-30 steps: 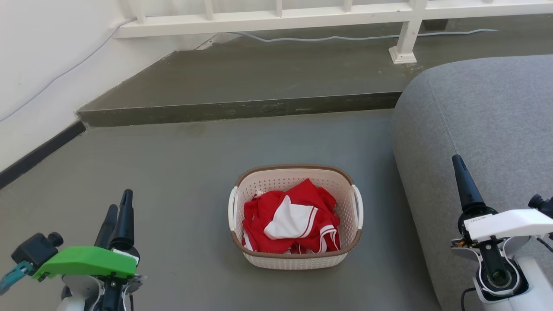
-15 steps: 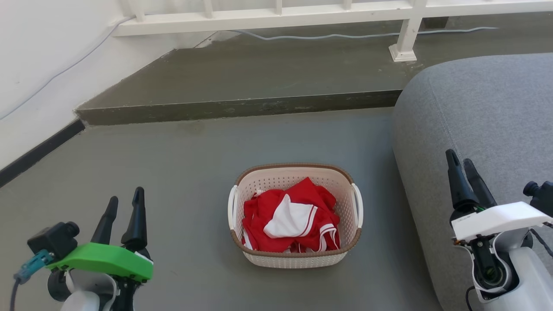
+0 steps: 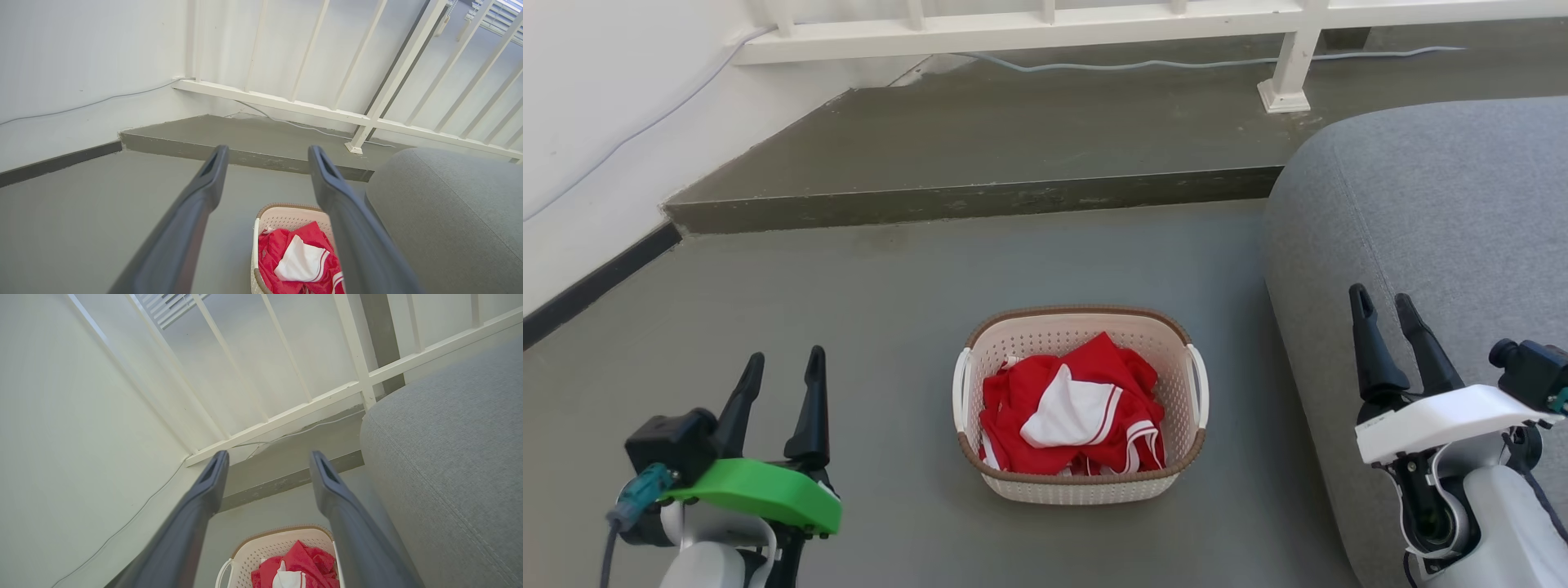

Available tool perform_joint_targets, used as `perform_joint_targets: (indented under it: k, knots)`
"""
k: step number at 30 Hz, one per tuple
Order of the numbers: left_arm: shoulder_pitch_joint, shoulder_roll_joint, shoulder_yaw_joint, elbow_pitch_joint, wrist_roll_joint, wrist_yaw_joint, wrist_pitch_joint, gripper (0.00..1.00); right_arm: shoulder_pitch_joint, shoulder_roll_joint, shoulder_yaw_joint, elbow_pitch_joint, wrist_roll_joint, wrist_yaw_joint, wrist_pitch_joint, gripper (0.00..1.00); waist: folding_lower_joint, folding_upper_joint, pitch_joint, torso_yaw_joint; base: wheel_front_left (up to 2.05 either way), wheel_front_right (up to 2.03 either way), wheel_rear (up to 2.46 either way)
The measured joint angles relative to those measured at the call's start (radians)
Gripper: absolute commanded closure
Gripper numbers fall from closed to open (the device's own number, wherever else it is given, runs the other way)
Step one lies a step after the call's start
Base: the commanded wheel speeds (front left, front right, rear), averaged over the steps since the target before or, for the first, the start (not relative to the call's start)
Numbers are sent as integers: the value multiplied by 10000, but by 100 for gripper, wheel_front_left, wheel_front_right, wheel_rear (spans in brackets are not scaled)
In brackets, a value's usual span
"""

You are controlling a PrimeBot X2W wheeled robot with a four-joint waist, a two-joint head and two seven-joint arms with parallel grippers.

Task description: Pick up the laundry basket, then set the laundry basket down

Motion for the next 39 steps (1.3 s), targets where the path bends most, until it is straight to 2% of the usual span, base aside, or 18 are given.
perform_joint_targets:
  k: [19,39]
  knots:
    - [-51,-192,-226,-280,2734,-4,-619,0,-12,92,238,86,-2552,-86,-654,0,0,0,20,-42,0,0,0]
    - [-53,-311,-35,-303,2865,-142,-619,0,-159,357,-151,259,-2777,-65,-665,0,0,0,117,-54,0,0,0]
